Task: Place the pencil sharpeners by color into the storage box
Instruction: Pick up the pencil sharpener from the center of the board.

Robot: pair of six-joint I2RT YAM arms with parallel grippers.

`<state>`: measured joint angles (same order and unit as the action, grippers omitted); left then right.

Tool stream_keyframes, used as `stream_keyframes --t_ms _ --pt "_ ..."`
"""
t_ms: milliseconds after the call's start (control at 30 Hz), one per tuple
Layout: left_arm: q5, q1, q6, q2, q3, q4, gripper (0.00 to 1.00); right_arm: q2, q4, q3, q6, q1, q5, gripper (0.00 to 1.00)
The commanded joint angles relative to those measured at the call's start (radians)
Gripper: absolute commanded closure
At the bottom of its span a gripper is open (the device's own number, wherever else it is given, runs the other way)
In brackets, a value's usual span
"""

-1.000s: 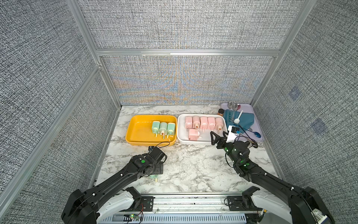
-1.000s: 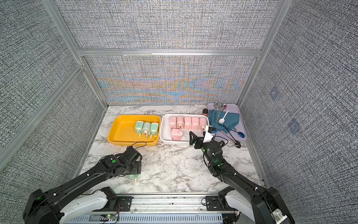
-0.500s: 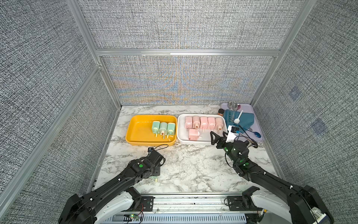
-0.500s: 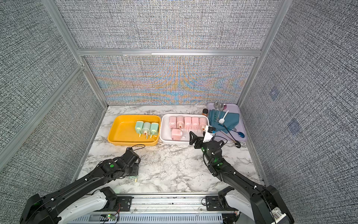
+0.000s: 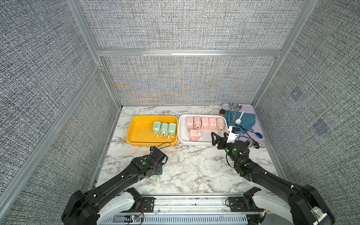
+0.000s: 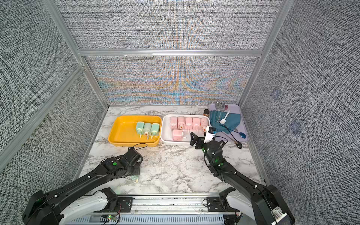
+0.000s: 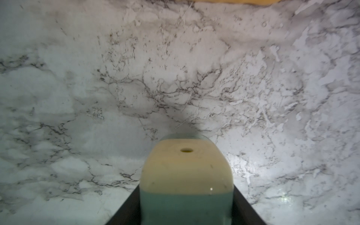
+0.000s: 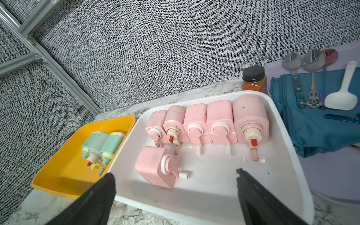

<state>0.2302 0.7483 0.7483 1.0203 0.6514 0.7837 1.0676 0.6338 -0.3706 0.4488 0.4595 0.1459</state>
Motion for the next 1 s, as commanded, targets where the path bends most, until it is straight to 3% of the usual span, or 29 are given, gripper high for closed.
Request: stream_keyframes --t_ms 0,167,300,633,967 --pt "0.05 0.0 0.039 0.024 0.041 -0.017 1.0 -0.007 0.0 -0.009 0.012 0.001 0.015 0.01" --pt "0.189 -0.001 0.1 0.083 0.12 -0.056 1.0 -0.026 -0.039 -0.027 0.057 -0.001 0.038 0.01" --pt "0.216 -0.002 0.119 0.111 0.174 -0.121 1.0 -0.037 -0.088 -0.057 0.064 -0.003 0.059 0.01" --pt "0.255 -0.052 -0.022 0.193 0.387 -0.009 1.0 -0.078 -0.23 -0.109 0.116 -0.008 0.086 0.01" --pt "0.193 -0.184 -0.174 0.249 0.424 -0.13 1.0 -0.136 -0.297 -0.156 0.119 -0.014 0.122 0.01"
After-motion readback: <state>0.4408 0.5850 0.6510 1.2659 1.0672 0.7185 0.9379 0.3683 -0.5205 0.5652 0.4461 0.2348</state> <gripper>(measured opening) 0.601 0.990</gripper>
